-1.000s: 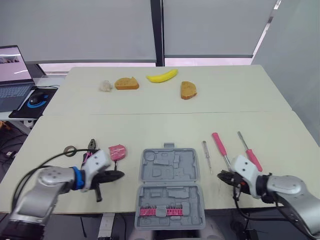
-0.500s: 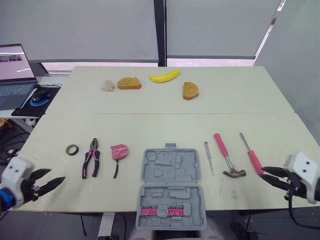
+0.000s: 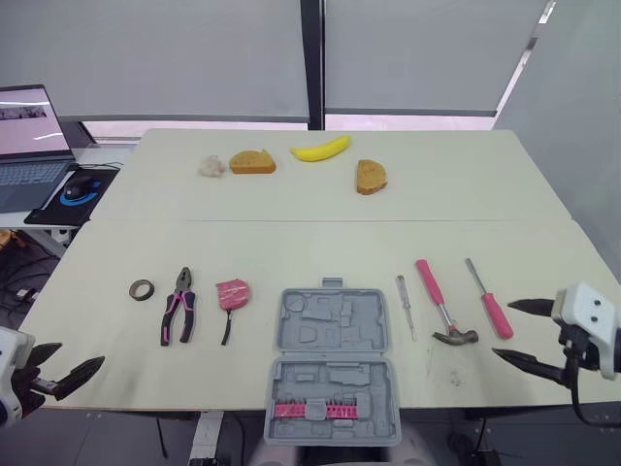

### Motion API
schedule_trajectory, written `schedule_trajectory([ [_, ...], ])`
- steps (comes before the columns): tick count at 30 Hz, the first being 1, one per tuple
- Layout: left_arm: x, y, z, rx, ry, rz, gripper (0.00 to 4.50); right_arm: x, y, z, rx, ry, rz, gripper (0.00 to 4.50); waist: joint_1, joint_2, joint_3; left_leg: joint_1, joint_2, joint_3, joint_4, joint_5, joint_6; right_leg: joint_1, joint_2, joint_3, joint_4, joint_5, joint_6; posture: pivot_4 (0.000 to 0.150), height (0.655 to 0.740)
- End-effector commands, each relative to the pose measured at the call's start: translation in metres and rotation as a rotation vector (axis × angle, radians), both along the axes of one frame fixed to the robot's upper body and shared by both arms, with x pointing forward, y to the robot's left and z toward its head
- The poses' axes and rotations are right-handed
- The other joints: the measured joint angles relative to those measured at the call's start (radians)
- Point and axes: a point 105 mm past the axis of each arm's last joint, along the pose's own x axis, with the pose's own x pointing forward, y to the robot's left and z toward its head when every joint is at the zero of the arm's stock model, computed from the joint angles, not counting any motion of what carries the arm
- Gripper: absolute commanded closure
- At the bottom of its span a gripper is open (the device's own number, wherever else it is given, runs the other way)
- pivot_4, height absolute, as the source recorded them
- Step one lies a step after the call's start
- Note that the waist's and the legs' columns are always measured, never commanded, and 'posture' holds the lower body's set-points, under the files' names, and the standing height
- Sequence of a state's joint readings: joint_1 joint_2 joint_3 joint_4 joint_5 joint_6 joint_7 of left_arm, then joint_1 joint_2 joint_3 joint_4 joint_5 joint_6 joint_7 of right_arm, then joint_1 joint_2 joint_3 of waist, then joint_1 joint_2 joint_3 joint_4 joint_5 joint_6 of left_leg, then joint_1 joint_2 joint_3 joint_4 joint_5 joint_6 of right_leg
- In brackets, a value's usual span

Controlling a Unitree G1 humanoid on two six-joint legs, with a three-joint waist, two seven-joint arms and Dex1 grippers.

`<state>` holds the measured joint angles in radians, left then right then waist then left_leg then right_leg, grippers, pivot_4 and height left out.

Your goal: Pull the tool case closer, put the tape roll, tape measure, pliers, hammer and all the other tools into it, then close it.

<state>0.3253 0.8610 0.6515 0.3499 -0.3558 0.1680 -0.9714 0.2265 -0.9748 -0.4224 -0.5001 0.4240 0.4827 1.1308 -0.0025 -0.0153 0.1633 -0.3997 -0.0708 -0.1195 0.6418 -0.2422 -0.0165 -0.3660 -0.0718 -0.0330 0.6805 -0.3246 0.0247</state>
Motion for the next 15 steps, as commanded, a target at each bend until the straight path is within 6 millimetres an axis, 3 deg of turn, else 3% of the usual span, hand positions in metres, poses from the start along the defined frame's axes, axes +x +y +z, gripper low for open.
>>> schedule_trajectory([
  [1,-0.003,0.006,0.008,0.008,-0.043,0.038,0.0,0.004,0.035,0.02,0.049,-0.027,0.132,0.04,-0.001,0.0,0.0,0.0,0.0,0.0,0.0,0.0,0.0,-0.001,0.0,0.0,0.0,0.0,0.0,0.15,0.74],
  [5,-0.011,0.005,0.006,0.012,-0.039,0.045,0.0,0.016,0.081,0.04,0.089,-0.047,0.326,0.04,-0.006,-0.001,0.0,-0.001,0.0,0.002,-0.001,0.0,0.0,-0.003,0.0,0.002,0.0,0.0,0.0,0.15,0.74],
  [11,-0.011,-0.001,0.012,0.03,-0.053,0.017,0.0,0.027,0.102,0.047,0.1,-0.062,0.402,0.04,0.014,-0.004,0.0,-0.002,0.0,0.002,-0.001,-0.001,0.001,-0.004,-0.001,0.001,-0.001,0.0,0.0,0.15,0.74],
  [15,0.007,-0.007,0.023,0.069,-0.063,-0.054,0.0,0.03,0.115,0.047,0.12,-0.089,0.414,0.04,0.02,-0.003,0.0,-0.002,0.0,0.002,-0.001,-0.001,0.001,-0.004,-0.001,0.001,-0.001,0.0,-0.001,0.15,0.74],
])
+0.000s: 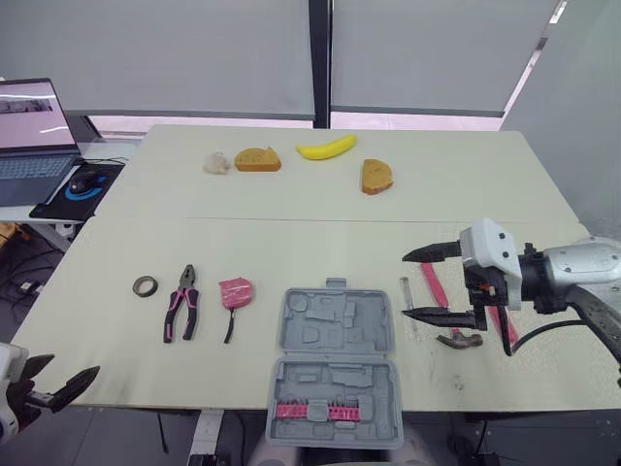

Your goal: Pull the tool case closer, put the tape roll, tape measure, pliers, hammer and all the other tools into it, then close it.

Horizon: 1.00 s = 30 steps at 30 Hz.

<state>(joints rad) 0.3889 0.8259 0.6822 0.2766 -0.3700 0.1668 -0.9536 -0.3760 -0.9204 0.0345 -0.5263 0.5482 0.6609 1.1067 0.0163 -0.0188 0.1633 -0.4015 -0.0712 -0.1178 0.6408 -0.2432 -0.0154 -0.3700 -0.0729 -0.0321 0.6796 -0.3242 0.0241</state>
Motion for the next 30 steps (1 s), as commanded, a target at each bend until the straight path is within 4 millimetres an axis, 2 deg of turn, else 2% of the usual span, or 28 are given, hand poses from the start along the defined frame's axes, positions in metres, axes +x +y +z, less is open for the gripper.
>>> schedule_trajectory([
  [1,0.024,-0.004,0.026,0.076,-0.049,-0.08,0.0,0.001,0.011,0.007,0.02,-0.059,0.013,0.04,0.002,0.0,0.0,0.0,0.0,0.0,0.0,0.0,0.0,0.0,0.0,0.0,0.0,0.0,0.0,0.15,0.74],
  [6,0.064,-0.012,0.035,0.108,-0.015,-0.161,0.0,-0.001,0.023,0.005,0.023,-0.065,0.037,0.04,0.005,0.0,0.0,0.0,0.0,-0.001,0.001,0.001,-0.001,0.0,0.001,-0.001,0.001,0.001,-0.001,0.15,0.74],
  [8,0.083,-0.011,0.038,0.093,-0.014,-0.162,0.0,-0.002,0.03,0.006,0.034,-0.07,0.051,0.04,0.003,0.001,0.0,0.001,-0.001,0.0,0.001,0.0,0.0,0.0,0.001,0.0,0.001,0.001,0.0,0.15,0.74],
  [11,0.099,-0.007,0.035,0.091,0.014,-0.162,0.0,-0.002,0.042,0.011,0.059,-0.092,0.071,0.04,-0.012,0.0,0.0,0.0,-0.001,0.0,0.0,0.0,0.0,-0.001,0.002,0.0,0.002,0.002,0.0,0.15,0.74],
  [17,0.111,-0.006,0.02,0.096,0.071,-0.175,0.0,-0.004,0.053,0.013,0.072,-0.095,0.097,0.04,-0.045,0.0,0.0,0.0,-0.001,0.001,0.0,0.0,0.0,0.0,0.002,0.002,0.003,0.002,0.001,0.15,0.74],
  [20,0.113,-0.005,0.015,0.108,0.09,-0.176,0.87,-0.005,0.056,0.013,0.081,-0.094,0.098,0.0,-0.048,0.0,0.0,0.0,-0.001,0.002,0.0,0.0,0.0,0.0,0.002,0.003,0.003,0.002,0.001,0.15,0.74],
  [30,0.119,-0.001,-0.004,0.135,0.155,-0.131,0.87,-0.006,0.066,0.021,0.118,-0.109,0.134,0.0,-0.046,0.0,0.0,0.0,-0.002,0.007,0.002,0.001,0.0,-0.004,0.002,0.009,0.012,0.003,0.002,0.15,0.74],
])
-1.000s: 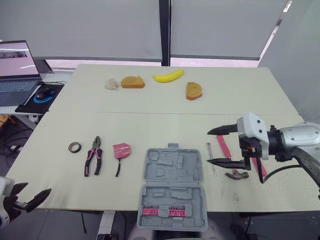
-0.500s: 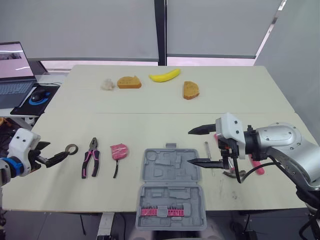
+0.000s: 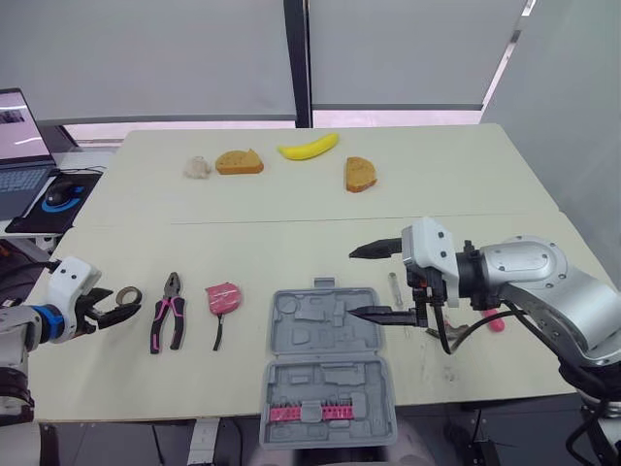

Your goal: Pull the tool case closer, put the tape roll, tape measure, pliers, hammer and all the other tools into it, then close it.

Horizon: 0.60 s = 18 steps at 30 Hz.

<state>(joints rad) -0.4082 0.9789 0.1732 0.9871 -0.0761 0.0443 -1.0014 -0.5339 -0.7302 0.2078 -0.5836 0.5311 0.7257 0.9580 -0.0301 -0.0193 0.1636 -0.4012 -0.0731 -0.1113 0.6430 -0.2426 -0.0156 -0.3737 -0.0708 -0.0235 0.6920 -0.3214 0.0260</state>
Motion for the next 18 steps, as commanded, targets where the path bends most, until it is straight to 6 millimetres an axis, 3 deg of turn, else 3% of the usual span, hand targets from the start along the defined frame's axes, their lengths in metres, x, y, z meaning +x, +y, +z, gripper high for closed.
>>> schedule_trajectory([
  [1,0.005,0.001,-0.002,0.031,-0.006,0.01,0.87,-0.005,0.006,0.012,0.019,-0.05,0.039,0.0,0.0,0.0,0.0,0.0,0.0,0.0,0.0,0.0,0.0,0.0,0.0,0.0,0.001,0.0,0.0,0.15,0.74],
  [11,0.018,-0.007,-0.02,0.074,0.05,0.032,0.87,-0.011,0.005,0.01,0.006,-0.037,0.044,0.0,0.0,-0.001,0.0,0.0,-0.001,0.002,0.001,0.0,0.0,-0.002,0.0,0.003,0.004,0.0,0.0,0.15,0.74],
  [14,0.018,-0.008,-0.025,0.083,0.068,0.044,1.4,-0.012,0.003,0.01,0.001,-0.033,0.037,0.0,0.0,-0.001,0.0,0.0,-0.002,0.002,0.001,0.0,0.0,-0.003,0.0,0.004,0.004,0.0,0.0,0.15,0.74],
  [18,0.017,-0.006,-0.026,0.085,0.076,0.06,2.64,-0.012,0.002,0.01,-0.002,-0.03,0.025,0.0,0.0,-0.001,0.0,0.0,-0.001,0.002,0.001,0.0,0.0,-0.003,0.0,0.005,0.005,0.0,0.0,0.15,0.74],
])
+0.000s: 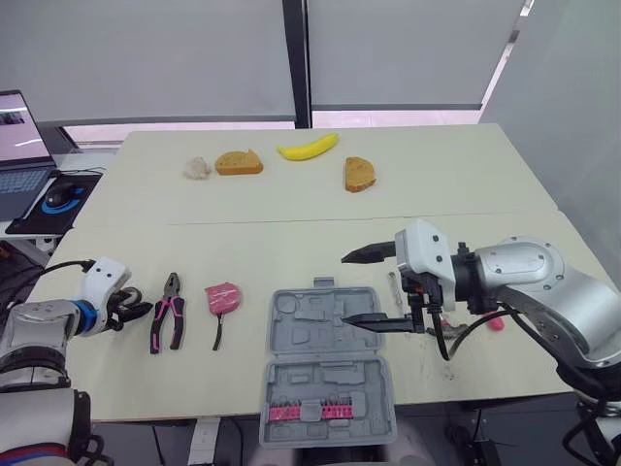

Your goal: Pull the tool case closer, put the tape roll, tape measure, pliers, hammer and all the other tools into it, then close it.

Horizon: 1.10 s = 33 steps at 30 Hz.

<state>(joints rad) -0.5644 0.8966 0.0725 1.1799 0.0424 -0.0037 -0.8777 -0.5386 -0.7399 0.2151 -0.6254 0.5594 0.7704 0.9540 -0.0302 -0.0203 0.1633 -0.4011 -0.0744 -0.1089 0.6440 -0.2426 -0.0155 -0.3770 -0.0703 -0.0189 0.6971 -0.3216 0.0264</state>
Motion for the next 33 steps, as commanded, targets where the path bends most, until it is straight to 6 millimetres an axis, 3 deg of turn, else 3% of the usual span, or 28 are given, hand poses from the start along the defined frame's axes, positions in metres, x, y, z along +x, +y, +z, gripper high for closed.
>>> schedule_trajectory([
  [1,-0.003,0.006,-0.001,0.019,0.014,0.03,2.93,-0.003,-0.002,0.011,0.016,-0.049,-0.002,0.0,-0.001,0.0,0.0,0.0,0.0,0.0,0.0,0.0,0.0,0.0,0.0,0.0,0.0,0.0,0.0,0.15,0.74],
  [5,-0.003,0.01,0.005,0.017,-0.002,0.036,4.32,-0.002,-0.002,0.01,0.018,-0.048,-0.008,0.0,-0.001,0.0,0.0,0.0,0.0,0.001,0.0,0.0,0.0,-0.001,0.0,0.001,0.0,0.0,0.0,0.15,0.74],
  [6,-0.002,0.011,0.008,0.015,-0.012,0.038,4.49,-0.002,-0.002,0.01,0.019,-0.048,-0.009,0.0,-0.001,0.0,0.0,0.0,0.0,0.001,0.0,0.0,0.0,-0.001,0.0,0.001,0.0,0.0,0.0,0.15,0.74],
  [13,-0.002,0.018,0.025,0.012,-0.08,0.045,4.49,-0.001,-0.002,0.009,0.022,-0.051,-0.015,0.0,-0.001,0.0,0.0,-0.001,0.0,0.001,0.0,0.0,0.0,-0.002,0.0,0.002,0.0,0.0,0.0,0.15,0.74],
  [17,-0.003,0.026,0.055,0.016,-0.195,0.019,4.49,-0.002,-0.002,0.008,0.025,-0.053,-0.019,0.0,-0.002,-0.002,0.0,-0.001,0.0,0.001,0.0,0.0,0.0,-0.002,0.0,0.002,0.0,0.0,0.0,0.15,0.74],
  [21,-0.011,0.024,0.068,0.037,-0.237,-0.038,4.49,-0.002,-0.003,0.007,0.025,-0.052,-0.021,0.0,-0.001,-0.002,0.0,-0.001,0.0,0.001,0.0,0.0,0.0,-0.003,0.0,0.004,0.0,0.0,0.0,0.15,0.74],
  [25,-0.019,0.003,0.076,0.013,-0.259,-0.139,4.49,-0.001,-0.004,0.004,0.02,-0.055,-0.023,0.0,0.0,-0.002,0.0,-0.001,0.0,0.002,-0.001,0.0,0.0,-0.003,0.0,0.005,0.0,0.0,0.0,0.15,0.74],
  [29,-0.026,-0.044,0.079,-0.1,-0.243,-0.275,4.49,0.001,-0.009,-0.001,-0.007,-0.07,-0.039,0.0,0.006,-0.002,0.0,-0.001,0.0,0.003,0.0,0.0,0.0,-0.003,-0.001,0.005,-0.001,0.0,0.0,0.15,0.74],
  [33,-0.035,-0.106,0.077,-0.26,-0.16,-0.46,4.49,0.002,-0.015,-0.01,-0.047,-0.095,-0.079,0.0,0.008,-0.002,0.0,-0.001,0.0,0.002,0.0,0.0,0.0,-0.002,-0.001,0.005,-0.001,0.0,0.0,0.15,0.74],
])
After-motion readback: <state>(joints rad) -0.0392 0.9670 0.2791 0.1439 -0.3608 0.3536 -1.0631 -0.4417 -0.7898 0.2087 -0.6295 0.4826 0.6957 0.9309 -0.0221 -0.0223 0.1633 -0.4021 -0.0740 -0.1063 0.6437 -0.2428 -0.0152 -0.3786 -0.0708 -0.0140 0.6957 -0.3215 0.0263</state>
